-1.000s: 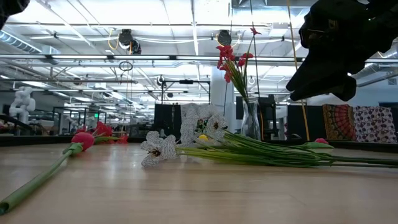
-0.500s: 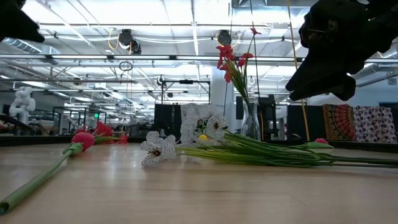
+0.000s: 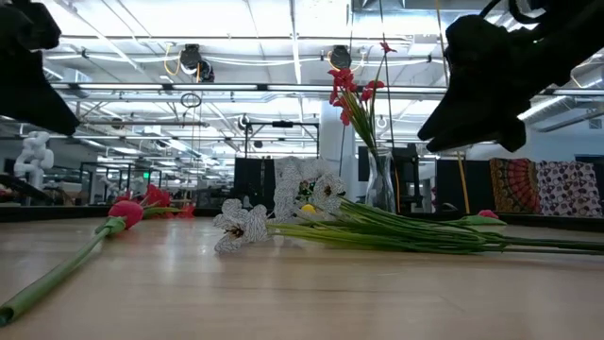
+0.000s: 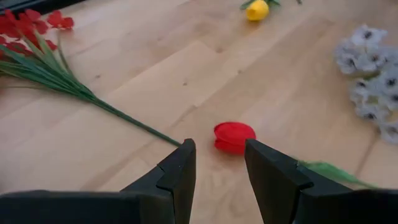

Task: Sort flowers into vase by color
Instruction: Put the top red flower into the transparent flower vase

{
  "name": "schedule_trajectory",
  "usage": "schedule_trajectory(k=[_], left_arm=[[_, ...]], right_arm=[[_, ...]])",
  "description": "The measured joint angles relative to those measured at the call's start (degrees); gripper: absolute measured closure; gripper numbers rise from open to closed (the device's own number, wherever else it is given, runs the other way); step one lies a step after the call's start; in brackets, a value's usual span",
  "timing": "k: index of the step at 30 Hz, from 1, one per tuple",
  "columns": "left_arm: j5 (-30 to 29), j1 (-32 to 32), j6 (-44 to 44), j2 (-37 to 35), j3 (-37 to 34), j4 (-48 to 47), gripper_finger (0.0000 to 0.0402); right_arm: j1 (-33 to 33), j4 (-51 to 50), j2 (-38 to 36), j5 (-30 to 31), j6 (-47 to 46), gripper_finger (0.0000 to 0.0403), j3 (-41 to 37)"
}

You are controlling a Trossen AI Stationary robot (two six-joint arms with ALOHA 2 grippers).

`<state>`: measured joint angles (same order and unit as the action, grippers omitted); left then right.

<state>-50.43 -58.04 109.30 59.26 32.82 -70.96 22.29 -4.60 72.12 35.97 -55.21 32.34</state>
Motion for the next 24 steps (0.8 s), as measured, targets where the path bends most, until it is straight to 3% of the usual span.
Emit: schedule_trajectory(k=[13,24], left_arm=[[2.64,15.45,-18.06,-8.02,-0.16,1.47,0.0258],[9.59,34.51,-44.56,-8.41,-0.16,12.75,0.0258]], right_arm=[[-5.29,0.02,0.0,0.02,0.6,0.0268,0.0],[-8.67,0.02,0.0,0.0,0.48,0.0268,0.0]])
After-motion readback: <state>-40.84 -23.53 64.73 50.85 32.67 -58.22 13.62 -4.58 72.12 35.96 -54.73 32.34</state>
